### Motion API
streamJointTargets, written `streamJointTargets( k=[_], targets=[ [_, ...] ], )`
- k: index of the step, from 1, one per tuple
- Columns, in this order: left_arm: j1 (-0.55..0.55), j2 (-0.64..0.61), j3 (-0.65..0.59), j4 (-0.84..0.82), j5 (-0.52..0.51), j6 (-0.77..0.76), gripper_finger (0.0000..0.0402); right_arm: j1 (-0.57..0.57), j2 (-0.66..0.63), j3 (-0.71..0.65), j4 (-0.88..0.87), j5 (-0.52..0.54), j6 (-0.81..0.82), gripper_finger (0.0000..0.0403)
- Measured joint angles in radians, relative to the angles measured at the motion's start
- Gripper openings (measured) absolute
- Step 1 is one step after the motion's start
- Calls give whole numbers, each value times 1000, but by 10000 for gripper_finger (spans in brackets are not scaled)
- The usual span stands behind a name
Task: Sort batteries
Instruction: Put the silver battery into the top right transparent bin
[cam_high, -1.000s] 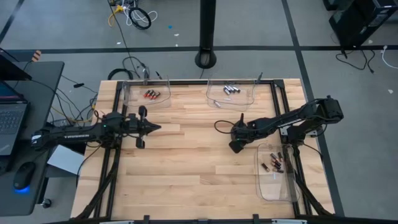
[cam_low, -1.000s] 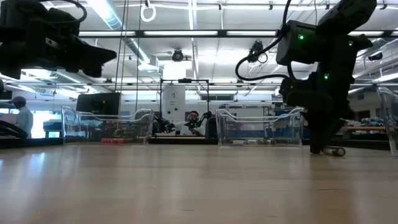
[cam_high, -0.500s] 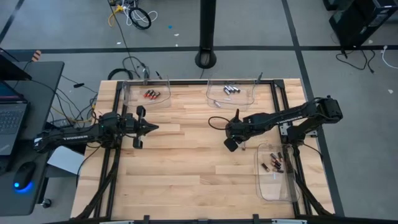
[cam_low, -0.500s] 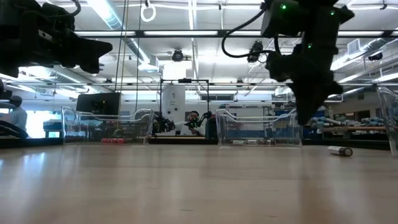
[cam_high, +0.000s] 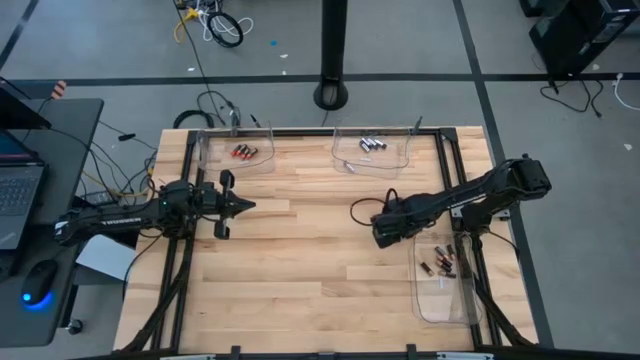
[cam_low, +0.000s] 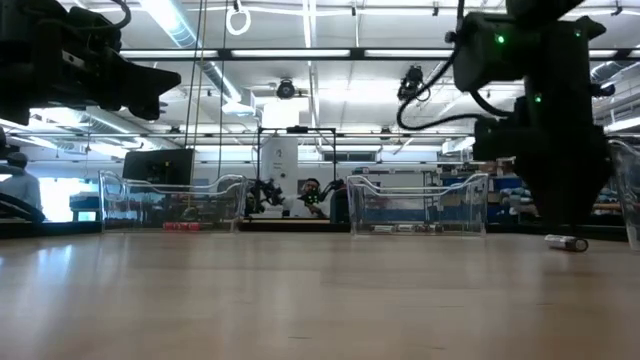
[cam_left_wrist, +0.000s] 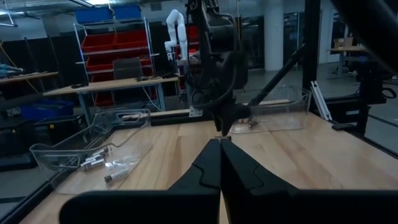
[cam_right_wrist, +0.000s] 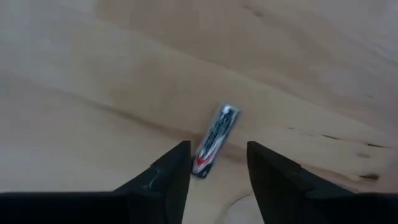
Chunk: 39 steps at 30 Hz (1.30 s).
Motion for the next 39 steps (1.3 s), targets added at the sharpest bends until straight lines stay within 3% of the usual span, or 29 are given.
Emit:
streamJointTargets(
  k=[11,25,32,39],
  targets=[
    [0,0,0,-2,-1,2,5,-21,-3,-91,126,14,-24,139],
    [0,0,0,-5,-4,3,6,-59,0,-98,219,34,-286,58],
    [0,0,0,6,-17,2,6,-80,0,-3,203,73,-418,65],
    [0,0,25,7,-19,8,6,-155,0,227,89,145,-606,58]
  ],
)
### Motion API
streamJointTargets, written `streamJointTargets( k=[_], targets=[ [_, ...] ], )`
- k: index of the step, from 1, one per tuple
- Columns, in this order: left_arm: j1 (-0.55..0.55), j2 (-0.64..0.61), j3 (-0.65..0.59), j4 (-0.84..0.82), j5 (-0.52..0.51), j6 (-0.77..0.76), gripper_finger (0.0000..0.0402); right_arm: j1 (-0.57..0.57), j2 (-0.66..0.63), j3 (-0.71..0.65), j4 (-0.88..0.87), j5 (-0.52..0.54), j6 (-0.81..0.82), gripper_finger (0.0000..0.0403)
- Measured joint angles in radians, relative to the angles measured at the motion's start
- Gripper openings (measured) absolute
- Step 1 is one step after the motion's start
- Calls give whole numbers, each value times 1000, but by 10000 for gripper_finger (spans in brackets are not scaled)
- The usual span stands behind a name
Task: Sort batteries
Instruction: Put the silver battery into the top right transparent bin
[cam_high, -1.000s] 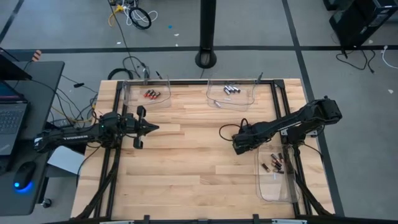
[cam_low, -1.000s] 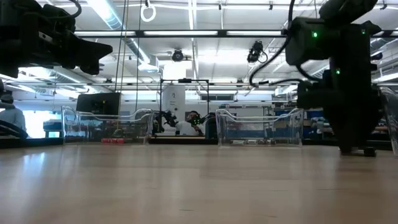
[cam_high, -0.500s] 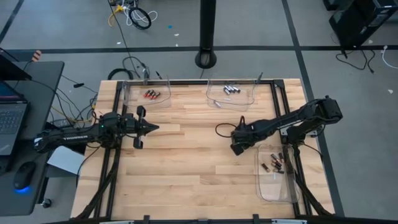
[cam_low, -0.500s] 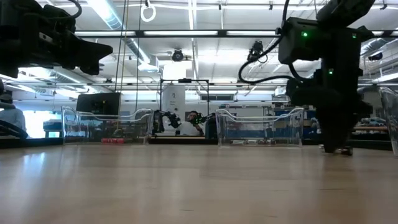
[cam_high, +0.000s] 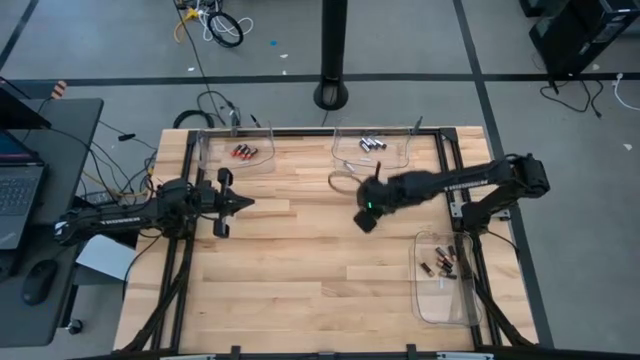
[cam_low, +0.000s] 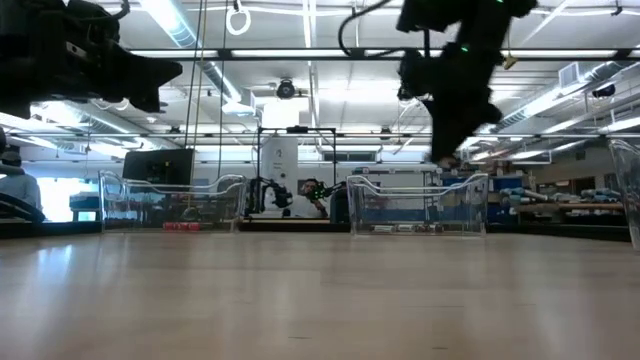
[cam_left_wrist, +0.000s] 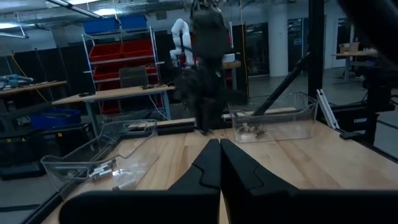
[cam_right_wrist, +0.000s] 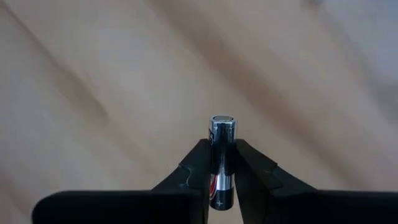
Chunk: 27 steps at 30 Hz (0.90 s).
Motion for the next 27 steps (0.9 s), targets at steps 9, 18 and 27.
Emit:
streamJointTargets(
  k=[9,18,27],
  targets=[
    [0,0,-25,23,-1,-16,6,-268,0,227,-59,19,-372,58],
    [0,-131,-25,-42,-27,9,6,-518,34,235,-43,-42,-584,58],
    [0,-280,-25,-173,-57,-10,5,-637,250,292,-13,-104,-692,59]
  ],
)
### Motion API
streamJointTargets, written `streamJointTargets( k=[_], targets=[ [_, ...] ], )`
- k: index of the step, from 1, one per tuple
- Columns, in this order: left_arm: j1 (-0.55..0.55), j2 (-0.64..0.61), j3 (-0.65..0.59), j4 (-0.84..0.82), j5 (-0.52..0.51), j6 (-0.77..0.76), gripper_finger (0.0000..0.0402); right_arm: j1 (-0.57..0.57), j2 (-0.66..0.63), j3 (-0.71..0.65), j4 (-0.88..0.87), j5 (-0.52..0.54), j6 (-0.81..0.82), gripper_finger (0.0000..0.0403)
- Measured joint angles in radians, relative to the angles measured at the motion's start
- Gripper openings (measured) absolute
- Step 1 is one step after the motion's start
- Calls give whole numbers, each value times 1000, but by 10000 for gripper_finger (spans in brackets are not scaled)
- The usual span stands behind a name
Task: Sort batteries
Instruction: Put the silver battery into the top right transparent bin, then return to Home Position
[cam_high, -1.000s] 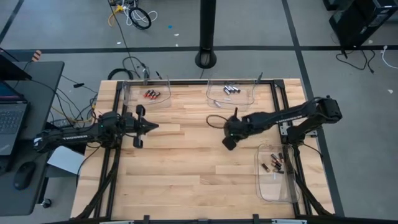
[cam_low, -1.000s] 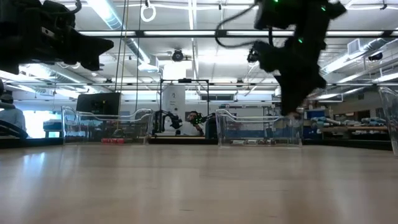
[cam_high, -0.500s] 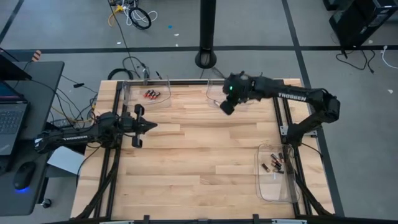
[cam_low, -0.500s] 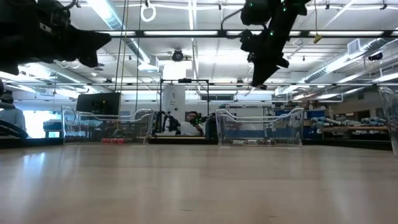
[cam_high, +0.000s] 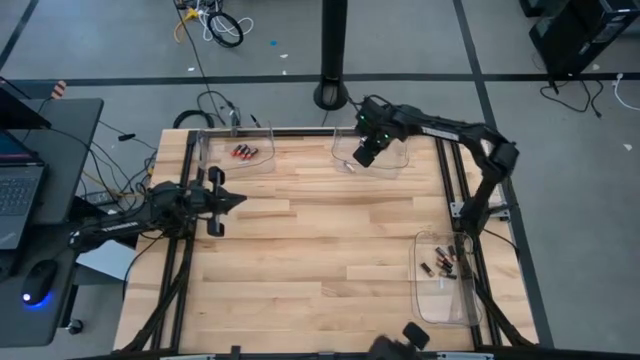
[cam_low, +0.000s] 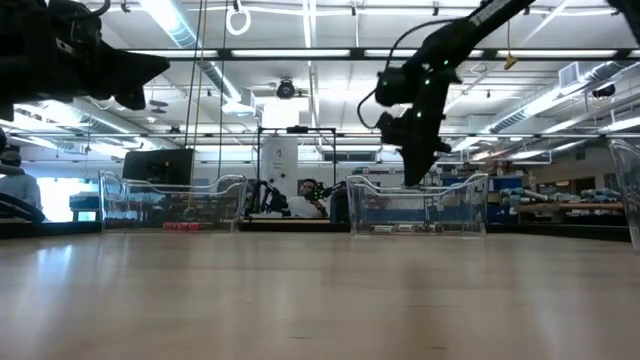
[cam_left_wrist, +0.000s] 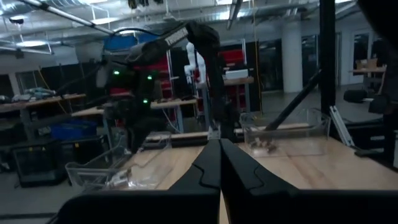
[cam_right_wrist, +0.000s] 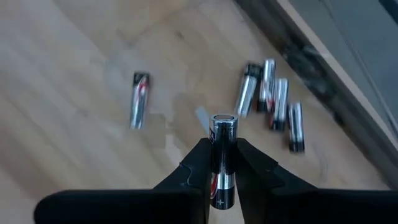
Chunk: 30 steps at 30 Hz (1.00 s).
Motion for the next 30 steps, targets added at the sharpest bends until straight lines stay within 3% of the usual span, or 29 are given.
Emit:
streamJointTargets(
  k=[6,12,18,30],
  targets=[
    [0,0,0,-17,-8,3,5,-37,152,103,-4,-31,-21,58],
    [0,0,0,-18,-7,5,5,-58,234,122,-42,-44,13,60],
    [0,0,0,-23,-7,6,5,-70,275,121,-40,-52,31,60],
    [0,0,0,-45,-28,11,5,-79,274,113,-25,-51,39,104]
  ],
)
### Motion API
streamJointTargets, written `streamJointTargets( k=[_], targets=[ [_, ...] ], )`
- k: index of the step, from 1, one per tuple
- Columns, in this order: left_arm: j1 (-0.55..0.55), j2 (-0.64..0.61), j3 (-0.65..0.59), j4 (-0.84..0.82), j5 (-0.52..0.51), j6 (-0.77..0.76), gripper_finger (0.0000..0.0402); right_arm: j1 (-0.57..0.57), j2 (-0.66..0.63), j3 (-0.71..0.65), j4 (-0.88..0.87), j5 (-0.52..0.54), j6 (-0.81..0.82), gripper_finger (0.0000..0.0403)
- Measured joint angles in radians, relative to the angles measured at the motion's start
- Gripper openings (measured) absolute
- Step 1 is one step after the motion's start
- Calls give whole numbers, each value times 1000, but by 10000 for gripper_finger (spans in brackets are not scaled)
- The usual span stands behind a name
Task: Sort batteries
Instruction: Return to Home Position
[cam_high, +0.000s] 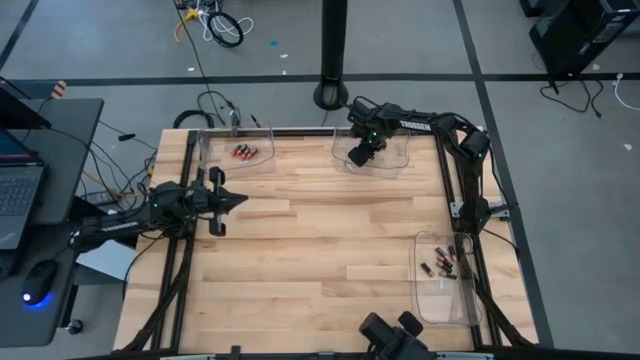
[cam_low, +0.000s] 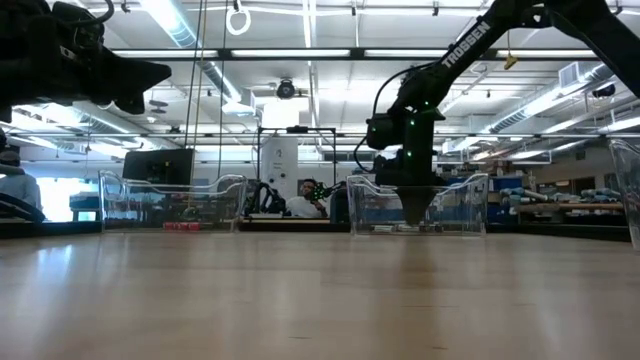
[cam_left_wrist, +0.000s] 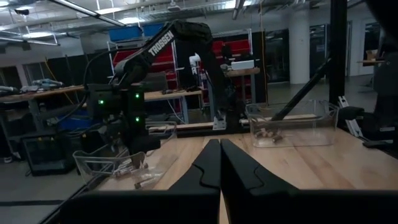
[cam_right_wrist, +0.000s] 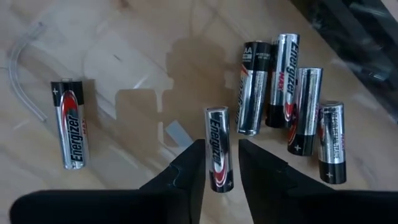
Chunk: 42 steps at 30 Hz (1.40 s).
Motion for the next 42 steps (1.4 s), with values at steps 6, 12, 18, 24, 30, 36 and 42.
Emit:
streamJointTargets(
  k=[6,12,18,24,30,36,42],
  targets=[
    [0,0,0,3,-1,0,5,7,-5,1,-14,13,-10,117],
    [0,0,0,3,-14,8,5,43,-103,1,-94,29,-108,73],
    [0,0,0,3,-17,12,5,149,-308,-95,-10,72,-175,12],
    [0,0,0,1,-17,14,5,333,-516,-428,346,43,-179,7],
    [0,0,0,0,-17,17,5,504,-695,-736,778,39,-143,6],
    [0,0,0,-18,-17,36,5,577,-825,-921,944,-49,-103,5],
    [0,0,0,-26,-40,41,5,629,-976,-1032,990,-59,-95,5]
  ],
)
